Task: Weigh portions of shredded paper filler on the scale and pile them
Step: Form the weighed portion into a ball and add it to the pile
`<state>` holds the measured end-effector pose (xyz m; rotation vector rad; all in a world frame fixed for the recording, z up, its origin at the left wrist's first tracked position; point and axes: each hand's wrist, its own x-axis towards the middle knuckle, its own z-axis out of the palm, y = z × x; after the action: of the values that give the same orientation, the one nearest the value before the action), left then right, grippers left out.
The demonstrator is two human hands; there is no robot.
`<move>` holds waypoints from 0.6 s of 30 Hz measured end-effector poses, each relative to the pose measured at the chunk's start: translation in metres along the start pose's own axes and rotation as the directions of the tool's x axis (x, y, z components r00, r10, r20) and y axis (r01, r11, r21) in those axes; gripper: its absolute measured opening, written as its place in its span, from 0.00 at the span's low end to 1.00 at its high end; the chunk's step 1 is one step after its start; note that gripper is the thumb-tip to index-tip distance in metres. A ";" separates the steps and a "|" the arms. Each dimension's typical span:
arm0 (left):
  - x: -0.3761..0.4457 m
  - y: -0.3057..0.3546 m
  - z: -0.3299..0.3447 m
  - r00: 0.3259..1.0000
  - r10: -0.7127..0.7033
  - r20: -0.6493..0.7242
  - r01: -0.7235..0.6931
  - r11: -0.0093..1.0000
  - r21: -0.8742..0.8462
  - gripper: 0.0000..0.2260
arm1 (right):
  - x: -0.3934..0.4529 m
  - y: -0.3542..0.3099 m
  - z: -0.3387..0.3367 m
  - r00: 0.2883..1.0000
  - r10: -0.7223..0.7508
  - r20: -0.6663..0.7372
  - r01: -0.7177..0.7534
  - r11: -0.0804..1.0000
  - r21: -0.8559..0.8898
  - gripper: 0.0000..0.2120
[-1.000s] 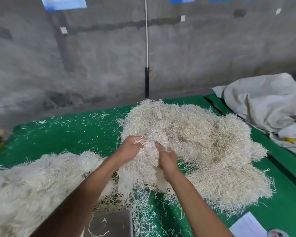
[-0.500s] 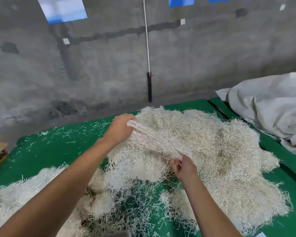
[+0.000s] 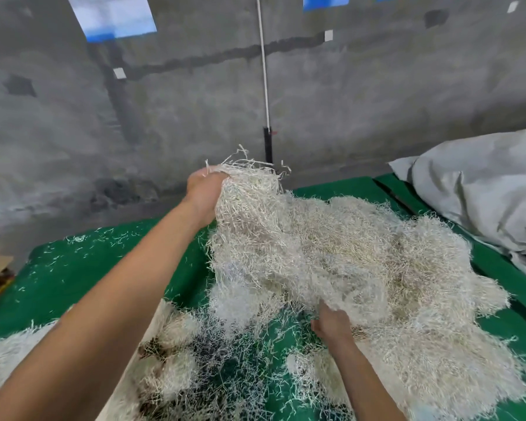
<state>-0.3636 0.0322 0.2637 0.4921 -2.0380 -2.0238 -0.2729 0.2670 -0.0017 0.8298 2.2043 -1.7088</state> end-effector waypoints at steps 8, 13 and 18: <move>-0.038 -0.018 0.039 0.919 -0.148 0.366 0.123 0.988 0.091 0.26 | -0.064 -0.105 0.042 0.793 -0.584 0.171 0.605 0.787 -0.117 0.56; -0.045 -0.029 0.033 0.888 -0.018 0.459 -0.114 0.959 0.259 0.22 | -0.039 -0.114 0.052 0.863 -0.498 0.086 0.495 0.797 -0.346 0.18; -0.046 -0.047 0.000 0.780 -0.268 0.565 -0.569 0.070 0.819 0.53 | -0.027 -0.112 0.038 0.729 -0.684 0.014 0.665 0.704 -0.248 0.12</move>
<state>-0.3176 0.0504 0.2204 -0.3774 -3.4724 -0.1015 -0.3195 0.2051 0.0920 -0.0162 2.9323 -1.6142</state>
